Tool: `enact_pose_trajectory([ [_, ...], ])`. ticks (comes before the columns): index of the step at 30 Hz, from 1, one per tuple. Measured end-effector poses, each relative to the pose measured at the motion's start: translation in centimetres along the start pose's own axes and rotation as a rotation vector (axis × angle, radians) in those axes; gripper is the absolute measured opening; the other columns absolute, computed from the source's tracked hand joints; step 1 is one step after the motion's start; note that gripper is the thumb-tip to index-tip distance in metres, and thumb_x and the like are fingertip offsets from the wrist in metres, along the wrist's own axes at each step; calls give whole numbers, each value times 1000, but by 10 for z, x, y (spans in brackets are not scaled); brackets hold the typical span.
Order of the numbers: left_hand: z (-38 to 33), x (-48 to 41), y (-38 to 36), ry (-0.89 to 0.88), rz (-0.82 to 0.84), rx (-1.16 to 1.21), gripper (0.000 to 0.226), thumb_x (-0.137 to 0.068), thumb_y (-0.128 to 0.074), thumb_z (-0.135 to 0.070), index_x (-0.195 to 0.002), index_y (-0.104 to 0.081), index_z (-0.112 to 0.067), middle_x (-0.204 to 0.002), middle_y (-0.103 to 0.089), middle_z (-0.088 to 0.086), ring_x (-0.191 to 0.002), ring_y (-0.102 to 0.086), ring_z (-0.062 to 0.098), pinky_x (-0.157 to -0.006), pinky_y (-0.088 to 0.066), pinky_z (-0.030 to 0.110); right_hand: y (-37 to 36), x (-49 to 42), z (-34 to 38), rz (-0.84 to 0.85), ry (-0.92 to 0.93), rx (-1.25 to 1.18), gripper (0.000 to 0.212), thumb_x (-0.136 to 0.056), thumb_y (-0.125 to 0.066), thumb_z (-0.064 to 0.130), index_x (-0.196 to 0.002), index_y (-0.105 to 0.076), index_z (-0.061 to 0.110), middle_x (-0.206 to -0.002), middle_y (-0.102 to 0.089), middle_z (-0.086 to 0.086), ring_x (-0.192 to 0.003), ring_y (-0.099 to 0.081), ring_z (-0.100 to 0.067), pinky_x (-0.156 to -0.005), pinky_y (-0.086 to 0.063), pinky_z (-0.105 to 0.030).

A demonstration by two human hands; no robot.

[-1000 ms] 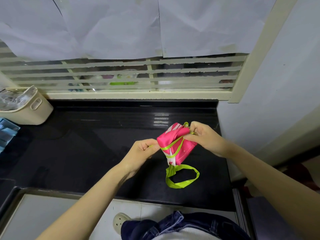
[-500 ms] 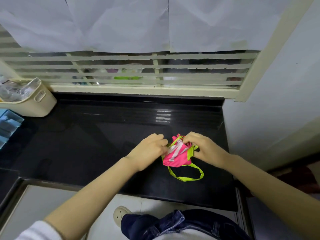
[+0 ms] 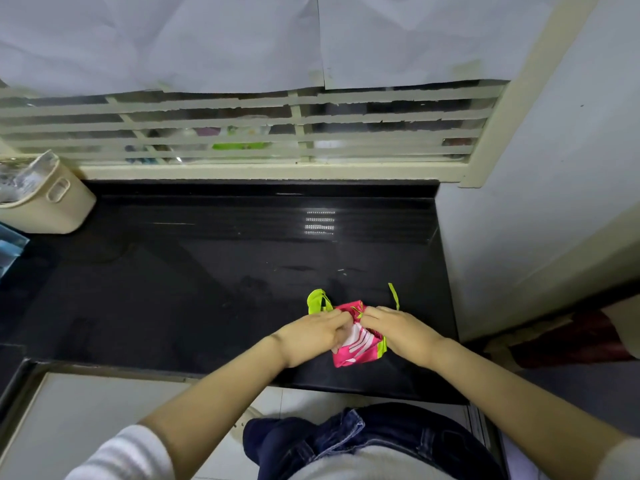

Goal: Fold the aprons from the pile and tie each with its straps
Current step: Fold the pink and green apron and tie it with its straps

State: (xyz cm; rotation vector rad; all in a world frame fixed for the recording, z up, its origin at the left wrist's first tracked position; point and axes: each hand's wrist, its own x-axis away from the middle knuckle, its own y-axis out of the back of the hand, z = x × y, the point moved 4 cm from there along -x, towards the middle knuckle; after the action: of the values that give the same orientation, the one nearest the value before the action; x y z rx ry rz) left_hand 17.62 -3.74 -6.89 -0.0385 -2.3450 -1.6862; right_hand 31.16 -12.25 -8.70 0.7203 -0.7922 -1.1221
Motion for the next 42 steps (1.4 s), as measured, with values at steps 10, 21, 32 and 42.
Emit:
enact_pose_trajectory([
  [10,-9,-5,-6,86,-62,194,19,-87,-47,-7,-79,-45,-24,-69,-44,-15,-59,-39,0,-56,-34,16,-13,3,-15,-18,-238,-242,66,-73,-42,-18,-125,-35,22,-98,-35,10,-75,-40,-8,-68,-39,-24],
  [21,-4,-8,-20,-65,-67,193,10,-82,-64,1,-83,-68,-7,-125,-56,7,-112,-53,23,-94,-44,33,-12,5,-15,-70,-257,-284,65,-69,-42,-22,-109,-41,29,-88,-32,16,-73,-39,-6,-65,-37,-23],
  [32,-2,-22,-20,142,8,367,5,-83,-63,0,-81,-67,2,-137,-50,6,-132,-37,16,-103,-24,14,-7,0,-20,-8,-305,-188,43,-73,-48,-17,-93,-45,21,-88,-35,6,-72,-45,-17,-66,-44,-37],
  [42,-10,-37,-6,105,128,287,11,-73,-64,12,-80,-69,4,-113,-62,14,-105,-57,26,-89,-44,36,33,-3,-29,193,-289,208,32,-87,-57,3,-117,-54,13,-114,-49,-5,-108,-50,-19,-86,-43,-29],
])
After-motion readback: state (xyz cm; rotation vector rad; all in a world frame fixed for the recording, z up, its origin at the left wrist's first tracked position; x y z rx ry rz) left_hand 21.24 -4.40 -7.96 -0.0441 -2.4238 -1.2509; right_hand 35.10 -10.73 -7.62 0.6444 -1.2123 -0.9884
